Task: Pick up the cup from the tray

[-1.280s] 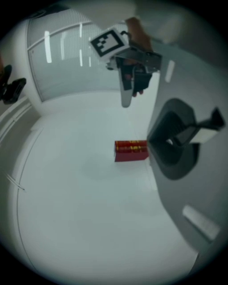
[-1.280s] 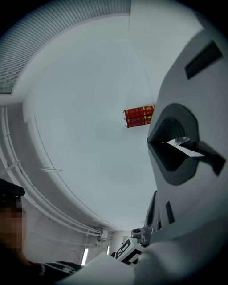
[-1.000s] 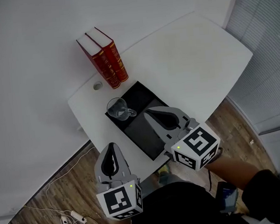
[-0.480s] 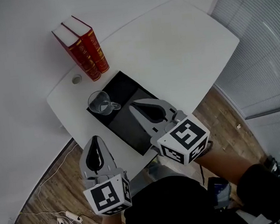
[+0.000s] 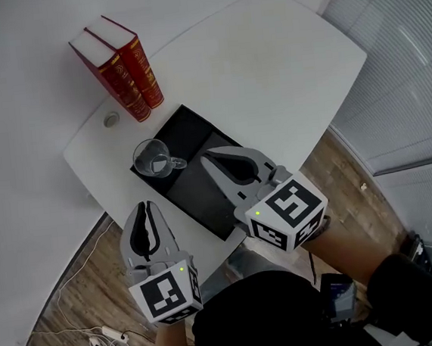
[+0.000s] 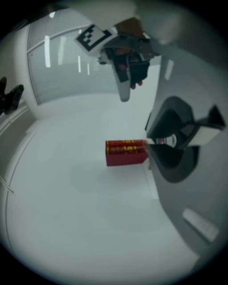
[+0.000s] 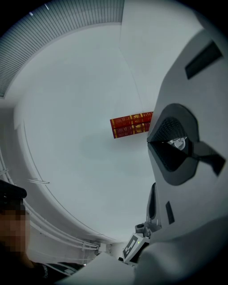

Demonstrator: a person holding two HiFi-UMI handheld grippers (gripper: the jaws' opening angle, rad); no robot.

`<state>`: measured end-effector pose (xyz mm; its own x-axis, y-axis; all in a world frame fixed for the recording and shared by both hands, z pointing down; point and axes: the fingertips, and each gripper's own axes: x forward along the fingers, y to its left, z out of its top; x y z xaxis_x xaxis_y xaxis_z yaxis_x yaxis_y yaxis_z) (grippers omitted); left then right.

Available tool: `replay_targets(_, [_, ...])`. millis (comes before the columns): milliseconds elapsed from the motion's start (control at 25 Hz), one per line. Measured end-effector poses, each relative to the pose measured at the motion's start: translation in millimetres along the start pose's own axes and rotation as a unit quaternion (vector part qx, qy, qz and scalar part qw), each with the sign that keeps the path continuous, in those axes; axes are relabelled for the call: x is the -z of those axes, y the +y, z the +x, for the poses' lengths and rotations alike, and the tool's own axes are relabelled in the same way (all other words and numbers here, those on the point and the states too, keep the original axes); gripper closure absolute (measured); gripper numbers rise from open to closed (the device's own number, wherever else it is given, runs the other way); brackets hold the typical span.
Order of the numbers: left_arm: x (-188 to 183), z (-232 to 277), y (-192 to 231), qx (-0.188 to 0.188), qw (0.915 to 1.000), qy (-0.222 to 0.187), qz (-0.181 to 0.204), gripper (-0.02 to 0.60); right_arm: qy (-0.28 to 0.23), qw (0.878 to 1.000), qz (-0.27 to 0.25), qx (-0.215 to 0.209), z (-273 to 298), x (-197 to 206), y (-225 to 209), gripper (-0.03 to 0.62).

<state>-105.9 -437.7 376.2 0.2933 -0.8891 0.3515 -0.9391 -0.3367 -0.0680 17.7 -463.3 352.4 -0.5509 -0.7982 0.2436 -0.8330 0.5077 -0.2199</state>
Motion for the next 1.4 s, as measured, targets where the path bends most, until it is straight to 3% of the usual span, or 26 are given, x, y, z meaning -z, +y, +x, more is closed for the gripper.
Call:
replay_targets(840, [27.8, 47.8, 3.0, 0.033, 0.9989, 0.032, 0.000, 0.431, 0.023, 0.999, 0.023, 0.026, 23.9, 16.7, -11.4, 0.582])
replay_targets(1400, [51.0, 83.9, -0.4, 0.058, 0.9972, 0.047, 0.008, 0.244, 0.043, 0.997, 0.035, 0.058, 24.7, 33.5, -29.7, 0.583])
